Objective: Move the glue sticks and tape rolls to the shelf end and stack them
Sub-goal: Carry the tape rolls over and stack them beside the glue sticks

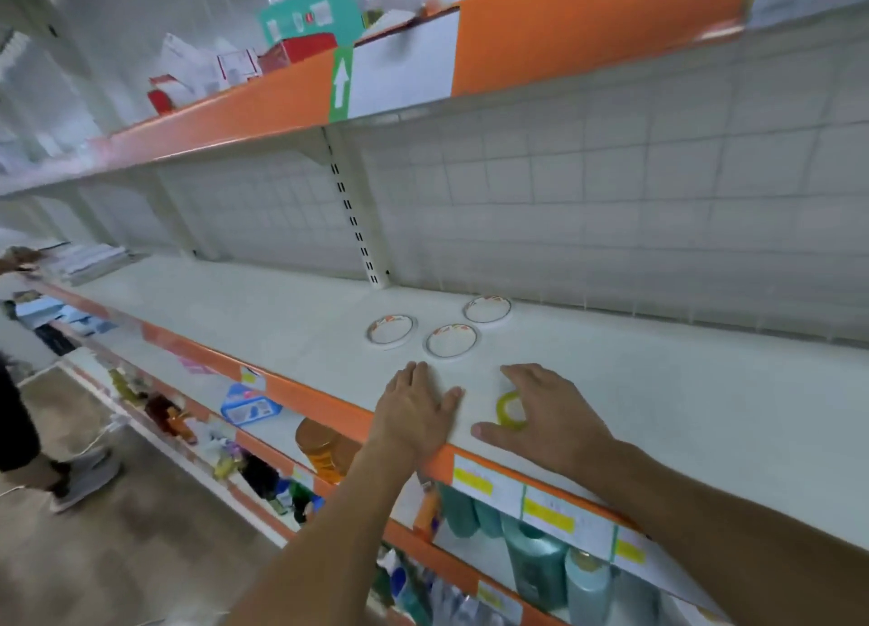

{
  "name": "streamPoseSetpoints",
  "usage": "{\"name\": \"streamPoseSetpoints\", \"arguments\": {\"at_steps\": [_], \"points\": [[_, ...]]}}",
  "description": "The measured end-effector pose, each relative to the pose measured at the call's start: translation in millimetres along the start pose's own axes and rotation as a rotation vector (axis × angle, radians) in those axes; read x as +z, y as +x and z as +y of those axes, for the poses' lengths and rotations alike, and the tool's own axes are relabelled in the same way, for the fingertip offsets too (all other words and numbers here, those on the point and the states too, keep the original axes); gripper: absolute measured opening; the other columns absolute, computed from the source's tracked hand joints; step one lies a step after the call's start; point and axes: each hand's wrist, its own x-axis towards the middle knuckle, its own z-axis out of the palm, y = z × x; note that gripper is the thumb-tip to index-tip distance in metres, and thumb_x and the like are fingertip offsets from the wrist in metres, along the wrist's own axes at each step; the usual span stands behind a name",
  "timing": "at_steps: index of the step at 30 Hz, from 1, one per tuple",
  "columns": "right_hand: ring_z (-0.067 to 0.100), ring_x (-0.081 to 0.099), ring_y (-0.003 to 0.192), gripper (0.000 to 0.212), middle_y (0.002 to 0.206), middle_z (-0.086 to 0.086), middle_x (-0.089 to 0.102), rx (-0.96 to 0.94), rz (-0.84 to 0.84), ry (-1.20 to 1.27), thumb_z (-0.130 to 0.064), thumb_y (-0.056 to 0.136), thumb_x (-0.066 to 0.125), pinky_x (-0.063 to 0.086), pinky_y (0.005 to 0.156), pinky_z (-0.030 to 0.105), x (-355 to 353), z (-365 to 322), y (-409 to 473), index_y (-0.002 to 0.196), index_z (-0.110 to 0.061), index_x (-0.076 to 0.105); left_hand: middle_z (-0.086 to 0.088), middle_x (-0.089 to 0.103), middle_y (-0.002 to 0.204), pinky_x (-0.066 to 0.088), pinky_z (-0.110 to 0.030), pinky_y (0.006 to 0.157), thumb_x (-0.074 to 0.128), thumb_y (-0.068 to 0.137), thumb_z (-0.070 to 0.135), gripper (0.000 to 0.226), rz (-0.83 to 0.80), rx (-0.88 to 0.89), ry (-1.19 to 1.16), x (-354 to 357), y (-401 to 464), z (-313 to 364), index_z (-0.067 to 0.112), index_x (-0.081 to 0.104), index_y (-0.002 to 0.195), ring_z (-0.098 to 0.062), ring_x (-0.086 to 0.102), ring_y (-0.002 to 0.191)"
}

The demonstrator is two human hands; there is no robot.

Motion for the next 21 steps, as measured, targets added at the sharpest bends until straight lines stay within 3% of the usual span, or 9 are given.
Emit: {"name": "streamPoseSetpoints", "arguments": {"at_steps": [4, 8, 12, 17, 21], "points": [[0.012, 0.037, 0.137, 0.099, 0.150, -0.009, 0.037, 0.054, 0.068, 0.051, -0.080, 0.073, 0.060, 0.029, 0.114, 0.026, 4, -1, 2, 0.151, -0.024, 0.033, -0.012, 0.041, 0.146, 0.034, -0.041, 0.110, 0.054, 0.085, 0.067, 0.086, 0.033, -0.010, -0.119, 6, 37, -4, 0.008, 0.032, 0.145, -0.030, 0.038, 0.134], [0.013, 0.044, 0.131, 0.094, 0.141, -0.005, 0.048, 0.059, 0.161, 0.063, -0.083, 0.075, 0.042, 0.034, 0.112, 0.027, 5, -3, 3, 0.145, -0.020, 0.042, -0.013, 0.031, 0.155, 0.027, -0.040, 0.115, 0.063, 0.075, 0.071, 0.110, 0.059, -0.060, -0.204, 13, 64, 8, 0.007, 0.018, 0.153, -0.030, 0.030, 0.142], [0.012, 0.045, 0.128, 0.092, 0.137, -0.005, 0.050, 0.097, 0.185, 0.076, -0.080, 0.074, 0.039, 0.035, 0.111, 0.026, 3, -3, 2, 0.143, -0.020, 0.044, -0.011, 0.036, 0.152, 0.024, -0.042, 0.114, 0.065, 0.070, 0.074, 0.112, 0.142, -0.146, -0.235, 22, 79, 19, 0.010, 0.021, 0.151, -0.030, 0.032, 0.141], [0.013, 0.046, 0.125, 0.082, 0.134, -0.005, 0.051, 0.134, 0.200, 0.104, -0.073, 0.079, 0.051, 0.036, 0.109, 0.024, 2, -2, 2, 0.142, -0.021, 0.046, -0.010, 0.049, 0.142, 0.029, -0.043, 0.109, 0.070, 0.070, 0.068, 0.098, 0.258, -0.137, -0.283, 27, 78, 21, 0.011, 0.037, 0.143, -0.031, 0.041, 0.132], [0.013, 0.041, 0.131, 0.073, 0.139, -0.003, 0.047, 0.245, 0.326, 0.202, -0.055, 0.086, 0.065, 0.024, 0.105, 0.013, -3, -1, 2, 0.144, -0.018, 0.043, -0.006, 0.052, 0.139, 0.036, -0.041, 0.108, 0.078, 0.063, 0.064, 0.106, 0.144, -0.034, -0.410, 28, 71, 27, 0.013, 0.035, 0.145, -0.029, 0.042, 0.131]]}}
